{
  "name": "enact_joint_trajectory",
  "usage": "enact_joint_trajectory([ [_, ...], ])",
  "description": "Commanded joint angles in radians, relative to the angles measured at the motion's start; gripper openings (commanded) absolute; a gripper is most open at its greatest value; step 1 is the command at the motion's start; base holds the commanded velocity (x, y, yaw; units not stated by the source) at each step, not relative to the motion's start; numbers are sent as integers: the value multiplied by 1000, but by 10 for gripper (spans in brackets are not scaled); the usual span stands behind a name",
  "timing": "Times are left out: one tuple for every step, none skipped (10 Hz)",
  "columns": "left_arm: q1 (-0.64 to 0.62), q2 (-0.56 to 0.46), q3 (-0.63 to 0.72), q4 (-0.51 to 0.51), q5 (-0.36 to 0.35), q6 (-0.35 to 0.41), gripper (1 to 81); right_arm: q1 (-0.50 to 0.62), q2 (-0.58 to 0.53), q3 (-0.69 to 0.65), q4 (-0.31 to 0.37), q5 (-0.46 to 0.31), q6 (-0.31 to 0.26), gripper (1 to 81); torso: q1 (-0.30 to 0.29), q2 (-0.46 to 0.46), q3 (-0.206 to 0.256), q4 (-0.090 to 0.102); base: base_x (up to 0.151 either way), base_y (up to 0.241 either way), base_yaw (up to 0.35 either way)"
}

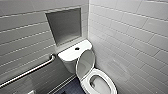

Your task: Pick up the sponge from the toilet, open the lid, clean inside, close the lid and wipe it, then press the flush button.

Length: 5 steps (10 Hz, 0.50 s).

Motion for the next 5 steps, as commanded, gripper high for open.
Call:
enact_joint_trajectory([
  [-209, -40, 17, -159, 36, 1, 811, -6, -36, 31, -18, -66, -3, 10, 0, 0, 0, 0, 0, 0, 0],
  [-256, -46, 14, -205, 35, 1, 811, -7, -36, 33, -18, -64, -3, 10, 0, 0, 0, 0, 0, 0, 0],
  [-298, -49, -2, -248, 30, -1, 811, -7, -36, 33, -18, -64, -3, 10, 0, 0, 0, 0, 0, 0, 0],
  [-332, -47, -24, -297, 23, -11, 811, -7, -36, 33, -18, -64, -3, 10, 0, 0, 0, 0, 0, 0, 0],
  [-364, -41, -50, -324, 23, -25, 811, -7, -36, 34, -18, -66, -3, 10, 0, 1, 0, 0, 0, 0, 0],
])
